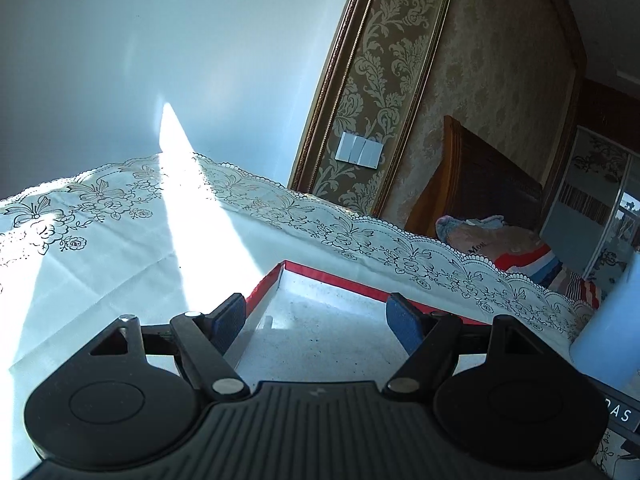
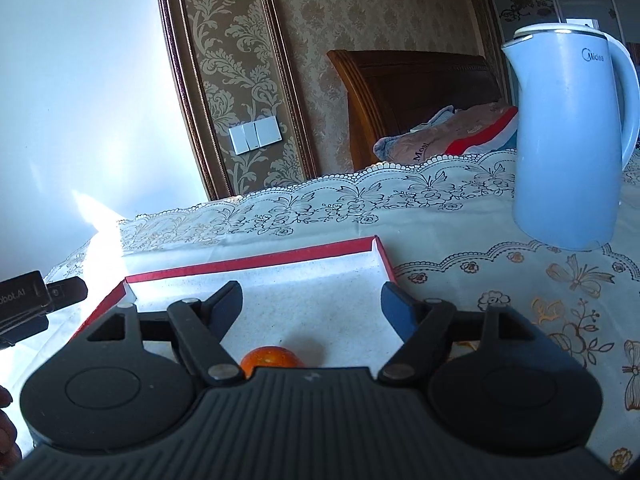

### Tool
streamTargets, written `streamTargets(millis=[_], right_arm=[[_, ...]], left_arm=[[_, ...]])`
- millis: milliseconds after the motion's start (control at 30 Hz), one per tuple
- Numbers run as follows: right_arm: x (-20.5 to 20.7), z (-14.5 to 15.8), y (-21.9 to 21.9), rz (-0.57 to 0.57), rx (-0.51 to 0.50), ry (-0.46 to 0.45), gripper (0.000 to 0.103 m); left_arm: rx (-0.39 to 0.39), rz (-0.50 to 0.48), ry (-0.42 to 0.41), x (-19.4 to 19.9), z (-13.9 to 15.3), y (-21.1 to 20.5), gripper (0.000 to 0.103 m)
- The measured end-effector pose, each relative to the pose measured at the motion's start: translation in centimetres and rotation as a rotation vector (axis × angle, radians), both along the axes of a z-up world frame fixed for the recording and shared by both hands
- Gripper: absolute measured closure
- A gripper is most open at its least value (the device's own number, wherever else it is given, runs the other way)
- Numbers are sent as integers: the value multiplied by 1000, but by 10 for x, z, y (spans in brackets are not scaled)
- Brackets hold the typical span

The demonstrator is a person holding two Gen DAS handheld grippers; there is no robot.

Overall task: Organize fruits
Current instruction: 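Lift both tools out of the tray back toward the remaining fruits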

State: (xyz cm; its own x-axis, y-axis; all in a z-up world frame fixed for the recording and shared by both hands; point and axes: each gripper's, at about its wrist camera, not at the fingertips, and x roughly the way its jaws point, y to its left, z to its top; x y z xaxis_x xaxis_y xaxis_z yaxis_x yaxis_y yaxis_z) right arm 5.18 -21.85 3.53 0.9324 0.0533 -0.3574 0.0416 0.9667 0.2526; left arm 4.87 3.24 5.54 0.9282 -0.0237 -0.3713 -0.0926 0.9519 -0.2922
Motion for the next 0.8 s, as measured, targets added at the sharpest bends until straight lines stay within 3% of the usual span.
streamTargets(millis=[167,367,600,800], right_arm=[[-15,10,-12,13,39,-42,28],[-57,10,-9,109,1,-51,28],[-110,-10,11,267,-69,6,28],[-128,-24,35,363,-120,68,30]], left_arm=[[2,-5,17,-18,2,11,26],[112,-39,14,-58,-6,22,26],[164,-72,27,-106,-25,40,26],[263,-130,21,-142,-37,36,26]])
